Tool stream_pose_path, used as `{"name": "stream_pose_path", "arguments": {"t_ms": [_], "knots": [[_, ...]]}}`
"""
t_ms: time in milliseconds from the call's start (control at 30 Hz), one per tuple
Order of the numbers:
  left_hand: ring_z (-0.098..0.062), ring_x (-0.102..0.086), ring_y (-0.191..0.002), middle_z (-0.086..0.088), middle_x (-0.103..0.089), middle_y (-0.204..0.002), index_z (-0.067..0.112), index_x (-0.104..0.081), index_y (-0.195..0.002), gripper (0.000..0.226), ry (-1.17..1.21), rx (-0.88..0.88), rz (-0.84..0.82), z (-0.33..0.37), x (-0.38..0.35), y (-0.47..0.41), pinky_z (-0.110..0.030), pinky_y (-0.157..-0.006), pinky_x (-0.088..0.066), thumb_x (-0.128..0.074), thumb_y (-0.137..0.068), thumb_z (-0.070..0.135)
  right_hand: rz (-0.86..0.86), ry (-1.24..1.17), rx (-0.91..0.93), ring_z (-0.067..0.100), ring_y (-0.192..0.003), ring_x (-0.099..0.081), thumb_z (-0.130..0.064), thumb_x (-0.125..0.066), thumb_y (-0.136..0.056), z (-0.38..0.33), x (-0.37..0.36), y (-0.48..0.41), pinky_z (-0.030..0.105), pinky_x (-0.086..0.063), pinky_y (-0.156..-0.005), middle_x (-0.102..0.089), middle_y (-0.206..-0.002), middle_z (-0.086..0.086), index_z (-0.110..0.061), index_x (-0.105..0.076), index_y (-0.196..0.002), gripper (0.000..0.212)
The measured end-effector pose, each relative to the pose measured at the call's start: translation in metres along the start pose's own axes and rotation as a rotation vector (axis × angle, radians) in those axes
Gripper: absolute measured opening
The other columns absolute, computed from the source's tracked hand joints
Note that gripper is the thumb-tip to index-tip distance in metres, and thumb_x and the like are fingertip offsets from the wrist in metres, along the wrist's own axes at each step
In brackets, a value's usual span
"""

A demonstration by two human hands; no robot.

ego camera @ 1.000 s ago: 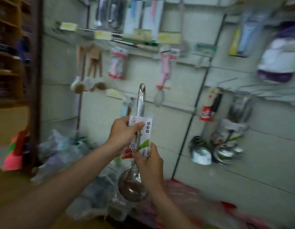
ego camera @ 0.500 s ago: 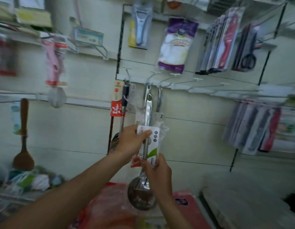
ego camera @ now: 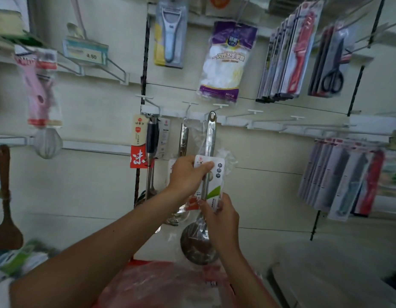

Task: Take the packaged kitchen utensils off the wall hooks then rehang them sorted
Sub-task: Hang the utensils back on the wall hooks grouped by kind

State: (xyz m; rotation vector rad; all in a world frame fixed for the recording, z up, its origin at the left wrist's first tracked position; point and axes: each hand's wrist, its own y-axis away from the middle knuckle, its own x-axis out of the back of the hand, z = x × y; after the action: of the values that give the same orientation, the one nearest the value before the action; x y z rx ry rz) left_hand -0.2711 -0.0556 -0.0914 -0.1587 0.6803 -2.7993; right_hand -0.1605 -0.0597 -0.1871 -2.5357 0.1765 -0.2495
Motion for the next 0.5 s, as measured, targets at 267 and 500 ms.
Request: {"name": "stream_pose_path", "arguments": {"t_ms": [267,500], "knots": [[-0.006,-0.065,-0.055,-0.001,-0.073,-0.074,0.014,-0.071,-0.089,0.007,-0.065,-0.018,0.001,-0.006,-0.01,-0.017,-0.017,-0.046,-0.042,-0.068,-0.091,0.021,0.004,-0.016,-0.002,0.0,-0.063,-0.064,-0.018,-0.071,-0.091,0.013,-0.003,-0.018,0.016,-0.047,-0.054,-0.068,-0.077,-0.008,-0.021,-0.058,-0.096,0.014],[-0.01,-0.065,-0.055,0.0,-0.071,-0.068,0.015,-0.07,-0.083,0.01,-0.07,0.043,0.024,-0.025,-0.017,-0.035,-0.019,-0.045,-0.042,-0.067,-0.091,0.02,0.001,0.042,-0.064,-0.003,-0.063,-0.063,-0.026,-0.071,-0.091,0.035,-0.013,-0.036,0.016,-0.047,-0.054,-0.067,-0.079,-0.01,-0.023,-0.058,-0.097,0.015]]}}
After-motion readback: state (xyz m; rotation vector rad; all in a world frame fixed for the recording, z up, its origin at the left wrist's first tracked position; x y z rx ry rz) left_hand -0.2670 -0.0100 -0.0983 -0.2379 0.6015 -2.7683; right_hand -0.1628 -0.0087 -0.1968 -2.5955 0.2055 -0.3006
